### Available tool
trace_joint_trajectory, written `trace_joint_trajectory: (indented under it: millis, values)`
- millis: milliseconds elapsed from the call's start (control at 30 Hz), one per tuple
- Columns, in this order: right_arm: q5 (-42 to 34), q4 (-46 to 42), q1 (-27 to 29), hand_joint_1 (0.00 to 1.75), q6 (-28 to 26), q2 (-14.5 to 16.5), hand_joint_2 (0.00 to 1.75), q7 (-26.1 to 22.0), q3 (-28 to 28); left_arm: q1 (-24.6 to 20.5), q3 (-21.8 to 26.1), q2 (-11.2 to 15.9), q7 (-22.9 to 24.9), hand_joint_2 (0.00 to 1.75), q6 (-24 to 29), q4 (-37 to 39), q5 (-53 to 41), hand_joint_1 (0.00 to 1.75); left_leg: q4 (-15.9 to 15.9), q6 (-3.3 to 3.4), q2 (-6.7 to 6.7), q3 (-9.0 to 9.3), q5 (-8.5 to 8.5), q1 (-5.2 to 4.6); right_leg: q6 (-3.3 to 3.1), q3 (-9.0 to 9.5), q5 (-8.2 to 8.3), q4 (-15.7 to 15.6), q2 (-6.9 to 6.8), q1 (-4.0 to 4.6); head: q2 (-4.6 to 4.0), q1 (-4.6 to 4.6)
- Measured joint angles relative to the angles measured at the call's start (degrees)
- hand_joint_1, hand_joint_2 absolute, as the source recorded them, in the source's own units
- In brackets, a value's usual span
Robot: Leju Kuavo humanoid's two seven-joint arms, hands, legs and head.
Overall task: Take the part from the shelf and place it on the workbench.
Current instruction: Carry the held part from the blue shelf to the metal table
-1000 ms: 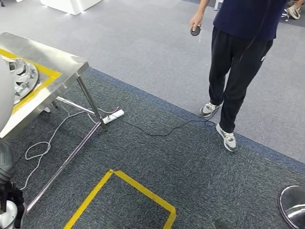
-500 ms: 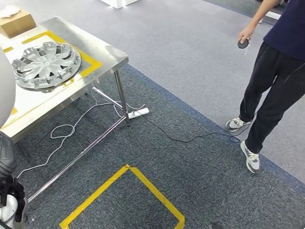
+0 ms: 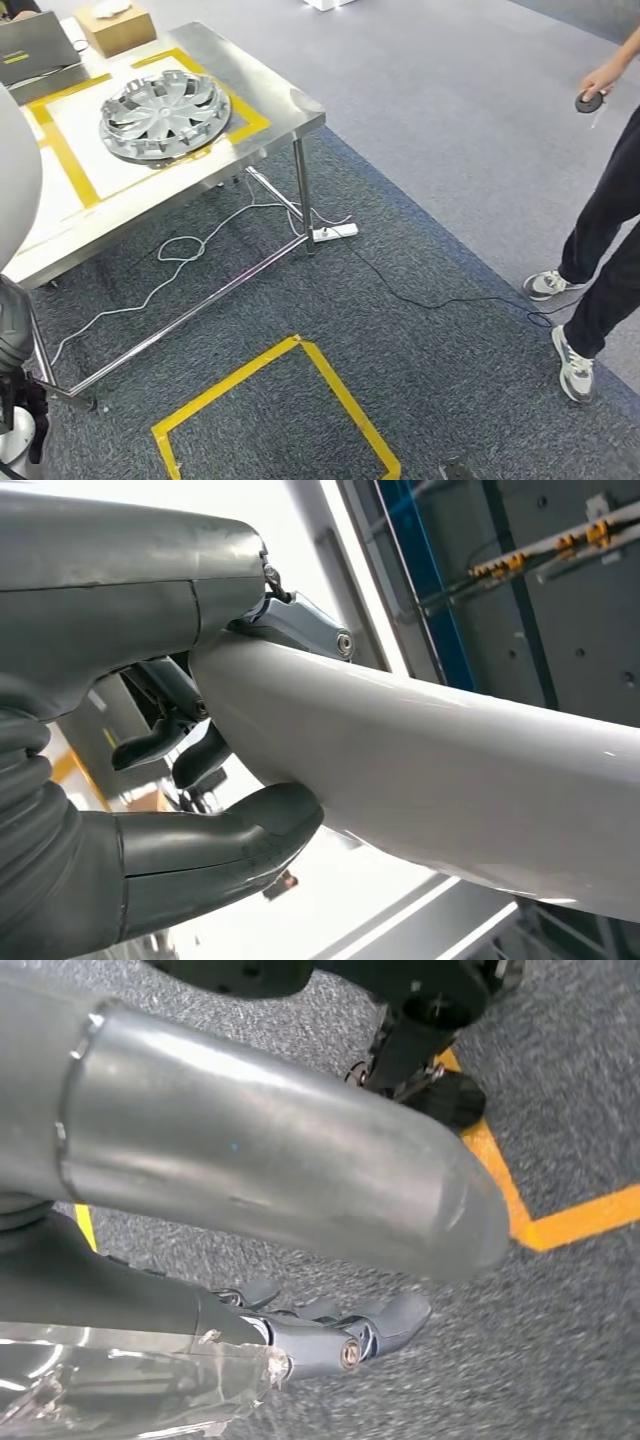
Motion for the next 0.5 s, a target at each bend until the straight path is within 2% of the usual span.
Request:
trace_joint_trajectory:
  millis: [33,67,100,167,200,233,300,333,367,400,433,467,500]
  values:
    - [-0.08,0.0,0.02,0.0,0.0,0.09,0.0,0.07,-0.04,-0.15,0.01,0.07,0.0,1.75,-0.09,0.02,-0.01,1.75,-3.73,0.25,1.29,2.07,1.14,-0.16,0.23,0.16,-0.2,0.06,-0.65,0.17,0.0,0.01]
    - [-0.14,0.0,0.07,0.0,0.0,0.15,0.0,0.12,-0.1,-0.3,0.01,0.11,-0.01,1.75,-0.16,0.03,-0.02,1.75,-6.19,0.54,2.23,3.4,1.67,-0.32,0.48,0.32,-0.37,0.08,-1.28,0.35,0.0,0.04]
    - [-0.19,0.0,0.14,0.0,0.01,0.18,0.0,0.17,-0.18,-0.43,0.02,0.15,-0.01,1.75,-0.22,0.07,-0.03,1.75,-7.23,0.85,2.54,3.87,1.67,-0.48,0.76,0.5,-0.49,0.03,-1.9,0.52,0.0,0.05]
    - [-0.29,0.0,0.19,0.0,0.02,0.23,0.0,0.21,-0.3,-0.5,0.11,0.25,-0.01,1.75,-0.33,0.14,-0.03,1.75,-7.49,1.54,0.96,3.74,1.78,-0.44,1.4,0.83,-0.68,-0.2,-2.88,0.54,0.0,0.07]
    - [-0.36,0.0,0.15,0.0,0.03,0.25,0.0,0.17,-0.33,-0.54,0.16,0.3,0.0,1.75,-0.38,0.17,-0.05,1.75,-7.59,1.84,0.24,3.78,1.89,-0.29,1.79,0.79,-1.04,0.14,-2.07,0.42,0.0,0.14]
    - [-0.44,0.0,0.1,0.0,0.03,0.26,0.0,0.1,-0.35,-0.62,0.2,0.32,0.0,1.75,-0.45,0.19,-0.08,1.75,-7.7,2.16,-0.45,3.83,2.01,-0.07,2.16,0.24,-1.95,1.5,-0.53,0.29,0.0,0.28]
    - [-0.61,0.01,0.2,0.0,0.03,0.28,0.0,-0.07,-0.42,-0.83,0.21,0.33,0.0,1.75,-0.64,0.21,-0.15,1.75,-7.77,2.58,-1.72,3.88,2.14,0.21,2.68,-2.77,-5.26,7.99,3.15,0.06,0.0,0.58]
    - [-0.68,0.01,0.38,0.0,0.03,0.3,0.0,-0.14,-0.47,-0.88,0.2,0.32,0.0,1.75,-0.75,0.25,-0.16,1.75,-7.76,2.7,-2.45,3.84,2.16,0.22,2.79,-4.86,-6.98,12.21,3.96,0.03,0.0,0.62]
    - [-0.74,0.02,0.57,0.0,0.03,0.31,0.0,-0.19,-0.55,-0.88,0.2,0.32,0.0,1.75,-0.84,0.28,-0.16,1.75,-7.74,2.73,-3.28,3.83,2.17,0.2,2.84,-6.65,-7.94,15.46,4.24,0.02,0.0,0.63]
    - [-0.79,0.02,0.71,0.0,0.03,0.32,0.0,-0.25,-0.66,-0.87,0.2,0.32,0.0,1.75,-0.94,0.32,-0.16,1.75,-7.73,2.74,-4.14,3.84,2.17,0.2,2.84,-7.59,-7.78,16.82,4.33,0.02,0.0,0.63]
    - [-0.82,0.02,0.78,0.0,0.02,0.32,0.0,-0.29,-0.77,-0.86,0.2,0.32,0.0,1.75,-1.01,0.35,-0.16,1.75,-7.72,2.73,-5.04,3.9,2.18,0.2,2.77,-7.38,-6.43,15.69,4.48,0.0,0.0,0.62]
    - [-0.84,0.02,0.78,0.0,0.02,0.32,0.0,-0.32,-0.87,-0.87,0.2,0.33,0.0,1.75,-1.06,0.36,-0.16,1.75,-7.71,2.67,-5.92,3.98,2.17,0.24,2.68,-6.06,-4.24,12.35,4.94,-0.06,0.0,0.64]
    - [-0.84,0.02,0.75,0.0,0.02,0.32,0.0,-0.35,-0.94,-0.88,0.2,0.33,0.0,1.75,-1.09,0.36,-0.16,1.75,-7.69,2.56,-6.69,4.05,2.17,0.3,2.6,-4.16,-2.06,7.95,6.2,-0.22,0.0,0.64]
